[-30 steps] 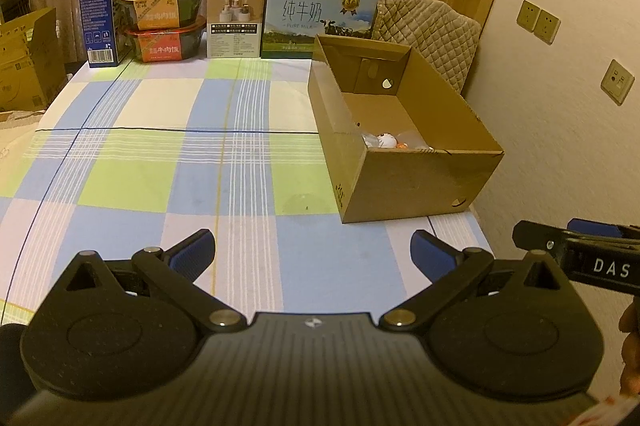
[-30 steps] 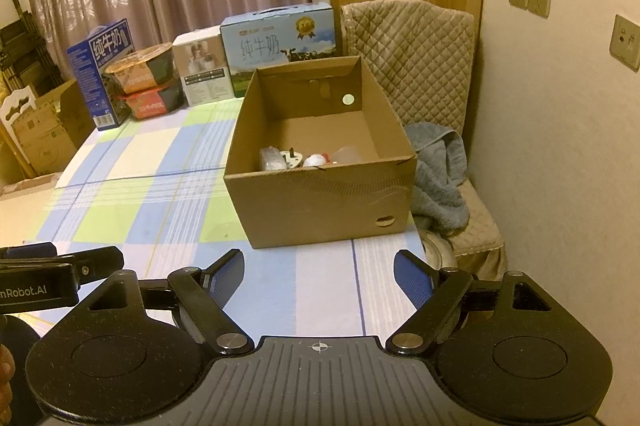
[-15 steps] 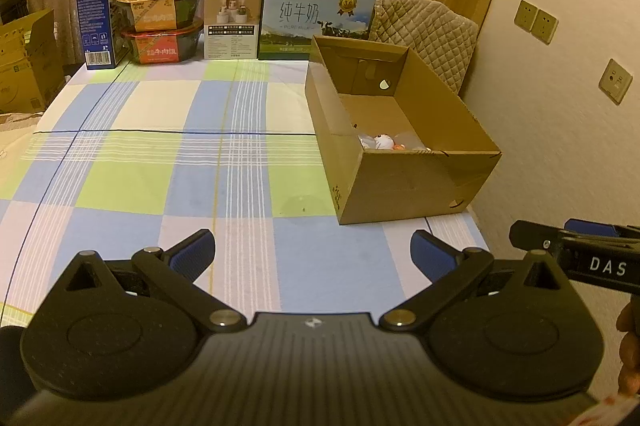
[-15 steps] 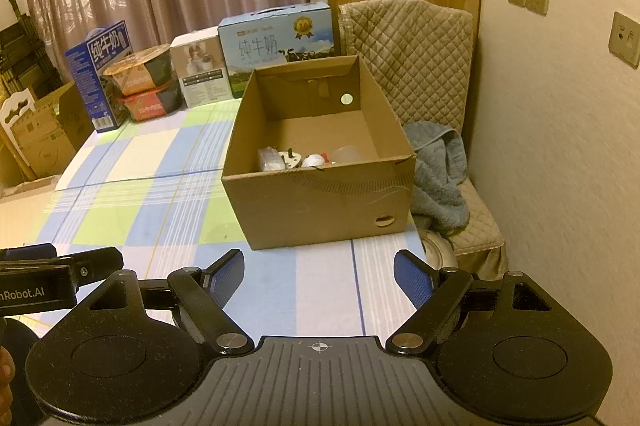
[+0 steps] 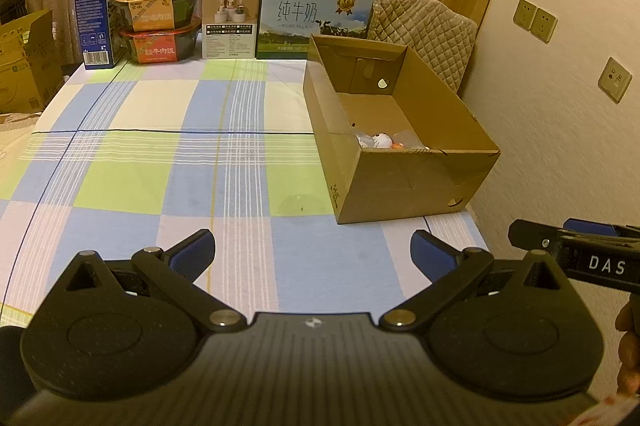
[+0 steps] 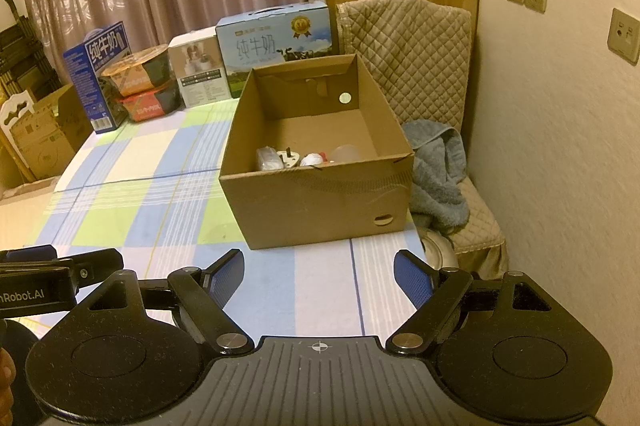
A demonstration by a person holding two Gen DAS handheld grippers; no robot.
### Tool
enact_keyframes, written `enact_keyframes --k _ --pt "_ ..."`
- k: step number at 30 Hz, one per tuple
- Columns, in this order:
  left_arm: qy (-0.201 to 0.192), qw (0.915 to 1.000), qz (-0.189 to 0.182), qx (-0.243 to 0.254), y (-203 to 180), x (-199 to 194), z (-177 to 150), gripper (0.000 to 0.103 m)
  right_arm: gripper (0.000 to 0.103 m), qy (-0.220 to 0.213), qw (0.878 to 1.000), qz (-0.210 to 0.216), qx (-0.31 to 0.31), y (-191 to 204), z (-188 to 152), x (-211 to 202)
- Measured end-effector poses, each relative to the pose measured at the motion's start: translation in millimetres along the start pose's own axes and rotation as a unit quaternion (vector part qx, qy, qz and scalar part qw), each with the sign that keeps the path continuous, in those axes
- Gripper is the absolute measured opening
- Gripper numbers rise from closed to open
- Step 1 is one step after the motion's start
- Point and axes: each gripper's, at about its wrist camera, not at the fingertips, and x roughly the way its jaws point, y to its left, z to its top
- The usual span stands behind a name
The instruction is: Organize rigid objects
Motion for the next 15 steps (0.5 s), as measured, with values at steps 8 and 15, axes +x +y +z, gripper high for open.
enact_keyframes --k 8,15 --pt "0.001 1.0000 0.000 0.000 -0.5 0.6 -0.2 0.103 0.079 0.000 1.000 -0.001 0.001 0.1 0.1 0.2" --pt "0.001 1.0000 0.000 0.000 -0.7 1.5 0.0 0.103 0.079 0.000 1.000 -0.001 0.000 -0.1 0.3 0.4"
